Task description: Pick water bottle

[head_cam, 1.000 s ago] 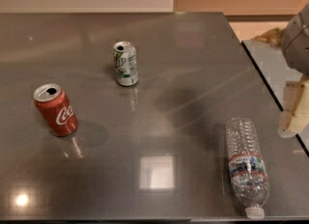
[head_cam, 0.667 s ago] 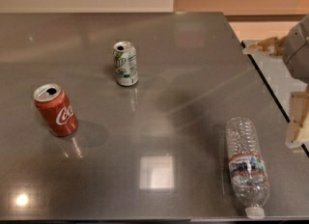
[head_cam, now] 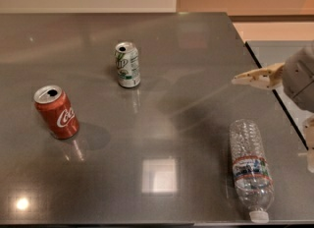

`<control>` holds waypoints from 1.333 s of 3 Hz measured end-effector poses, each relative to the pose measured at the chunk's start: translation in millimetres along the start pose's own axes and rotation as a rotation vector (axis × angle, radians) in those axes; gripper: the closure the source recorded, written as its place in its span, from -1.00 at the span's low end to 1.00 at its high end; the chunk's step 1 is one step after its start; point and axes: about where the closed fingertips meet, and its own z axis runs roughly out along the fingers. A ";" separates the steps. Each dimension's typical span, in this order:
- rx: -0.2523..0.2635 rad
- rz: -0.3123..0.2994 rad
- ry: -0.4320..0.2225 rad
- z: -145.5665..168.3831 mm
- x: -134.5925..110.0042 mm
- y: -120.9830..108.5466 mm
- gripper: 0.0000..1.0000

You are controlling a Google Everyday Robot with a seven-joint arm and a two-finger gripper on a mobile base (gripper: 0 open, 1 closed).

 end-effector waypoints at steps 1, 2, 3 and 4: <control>-0.045 -0.177 -0.012 17.2 -0.8 10.9 -1.00; -0.081 -0.355 -0.017 35.6 -5.2 19.2 -1.00; -0.117 -0.461 -0.009 53.8 -9.8 26.7 -1.00; -0.169 -0.528 0.021 69.7 -14.9 33.4 -1.00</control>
Offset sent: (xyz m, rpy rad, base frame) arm -0.0214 0.0027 -0.0664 -0.1491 0.0289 0.5750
